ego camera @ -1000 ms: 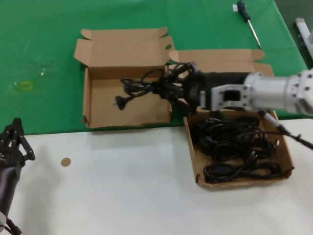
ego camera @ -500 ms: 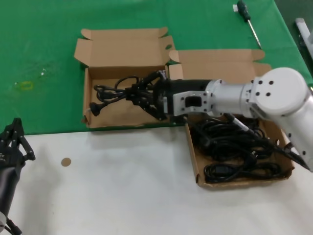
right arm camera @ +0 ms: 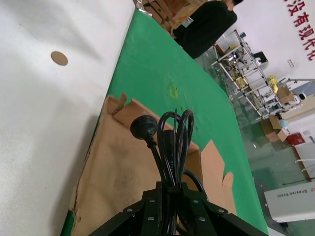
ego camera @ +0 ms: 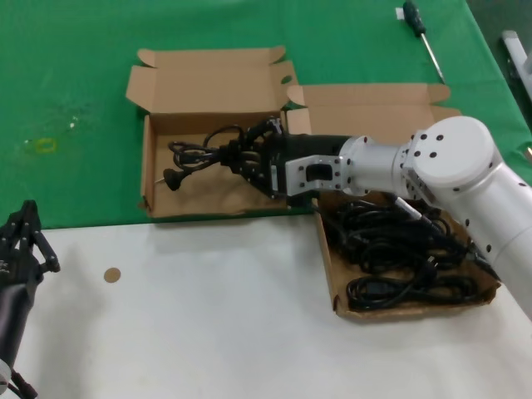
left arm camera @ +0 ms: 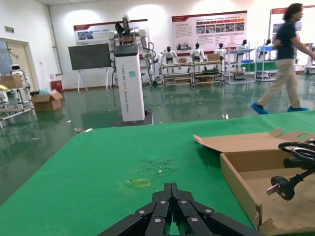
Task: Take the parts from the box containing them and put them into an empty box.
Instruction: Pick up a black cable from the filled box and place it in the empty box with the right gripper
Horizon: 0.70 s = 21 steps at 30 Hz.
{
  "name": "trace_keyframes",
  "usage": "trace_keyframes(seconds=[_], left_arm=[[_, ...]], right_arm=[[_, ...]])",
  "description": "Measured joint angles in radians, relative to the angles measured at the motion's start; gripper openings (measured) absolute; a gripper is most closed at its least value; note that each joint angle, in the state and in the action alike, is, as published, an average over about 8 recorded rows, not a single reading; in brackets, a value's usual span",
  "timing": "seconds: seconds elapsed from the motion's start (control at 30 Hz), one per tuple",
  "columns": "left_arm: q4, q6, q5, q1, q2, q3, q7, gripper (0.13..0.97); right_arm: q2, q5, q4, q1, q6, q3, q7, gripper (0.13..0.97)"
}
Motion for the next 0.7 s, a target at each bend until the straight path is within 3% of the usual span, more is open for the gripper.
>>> trace_keyframes(seconds=[0.47,0.7], left_arm=[[0.000,0.000,0.000,0.000,0.000,0.000,0.000,0.152],[0.000,0.000,0.000,0.000,0.000,0.000,0.000,0.152]], right_arm=[[-0.032,0.029,-0.069,0.017,0.020,0.025,-0.089,0.231],[-0.034,0.029,-0.070,0.012,0.019,0.025,-0.093,0.309]])
